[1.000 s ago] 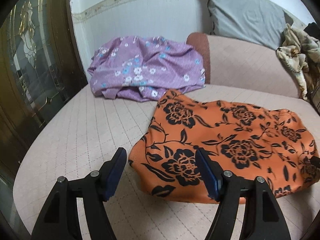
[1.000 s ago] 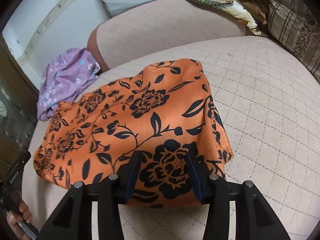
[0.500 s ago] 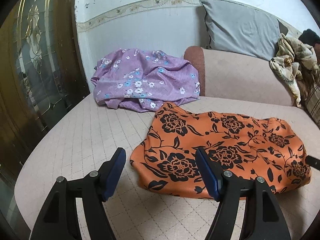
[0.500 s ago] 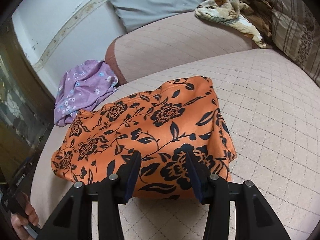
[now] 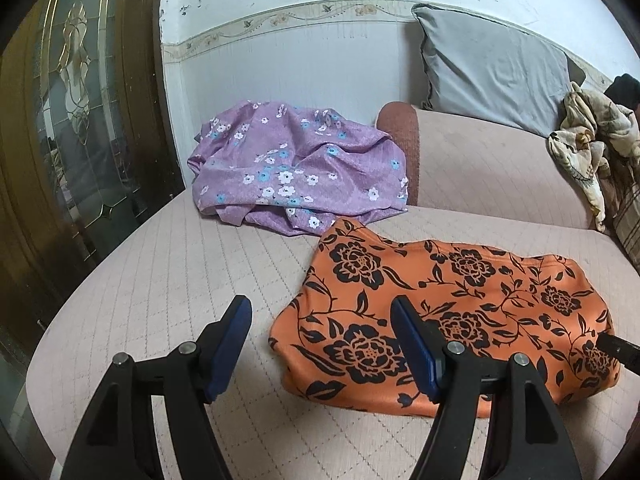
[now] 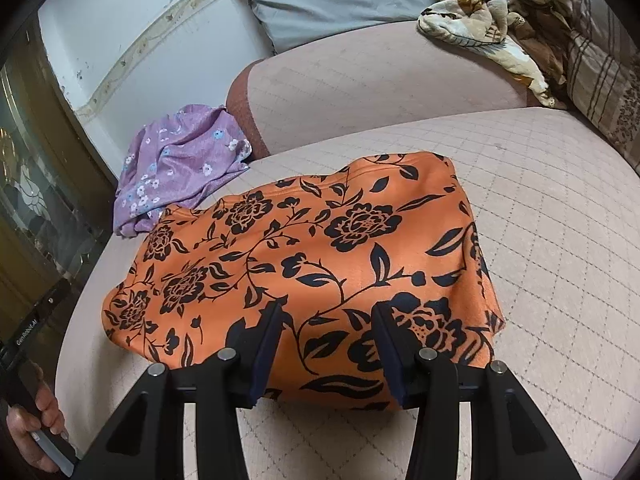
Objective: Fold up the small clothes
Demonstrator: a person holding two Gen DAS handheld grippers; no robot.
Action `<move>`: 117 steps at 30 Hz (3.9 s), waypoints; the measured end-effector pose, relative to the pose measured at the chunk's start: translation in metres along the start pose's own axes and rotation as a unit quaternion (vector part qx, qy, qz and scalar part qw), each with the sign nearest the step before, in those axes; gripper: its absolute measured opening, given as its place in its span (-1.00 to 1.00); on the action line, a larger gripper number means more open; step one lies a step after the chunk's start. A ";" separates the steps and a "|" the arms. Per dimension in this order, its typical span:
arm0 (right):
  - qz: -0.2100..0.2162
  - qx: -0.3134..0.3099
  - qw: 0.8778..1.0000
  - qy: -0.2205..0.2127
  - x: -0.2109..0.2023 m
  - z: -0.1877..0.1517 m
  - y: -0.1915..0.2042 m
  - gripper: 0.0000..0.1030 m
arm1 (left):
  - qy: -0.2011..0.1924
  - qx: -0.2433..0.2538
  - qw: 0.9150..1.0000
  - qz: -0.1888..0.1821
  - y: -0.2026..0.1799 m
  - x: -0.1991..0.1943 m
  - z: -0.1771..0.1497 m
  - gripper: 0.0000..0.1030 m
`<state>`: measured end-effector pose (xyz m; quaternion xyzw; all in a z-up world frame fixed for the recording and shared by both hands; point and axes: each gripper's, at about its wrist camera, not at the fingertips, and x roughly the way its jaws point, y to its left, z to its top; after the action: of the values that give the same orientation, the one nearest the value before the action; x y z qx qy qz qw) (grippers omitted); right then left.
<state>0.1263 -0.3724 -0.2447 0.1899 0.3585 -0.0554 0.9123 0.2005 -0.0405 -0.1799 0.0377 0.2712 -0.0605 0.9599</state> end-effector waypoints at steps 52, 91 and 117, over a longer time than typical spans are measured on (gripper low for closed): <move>-0.016 0.033 0.996 0.077 0.050 -0.005 -0.016 -0.01 | 0.181 0.001 0.983 -0.012 -0.009 0.108 -0.048 0.49; 0.007 0.112 0.994 -0.018 -0.071 -0.045 -0.050 0.28 | 0.076 0.051 0.996 -0.007 -0.023 -0.070 -0.082 0.78; 0.056 0.148 0.987 -0.009 -0.051 -0.045 -0.060 0.16 | 0.151 -0.046 0.987 0.014 0.034 0.031 -0.085 0.78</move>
<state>0.0461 -0.4116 -0.2591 0.3423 0.3270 -0.0587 0.8789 0.1871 -0.0010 -0.2669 0.0057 0.4150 -0.0278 0.9094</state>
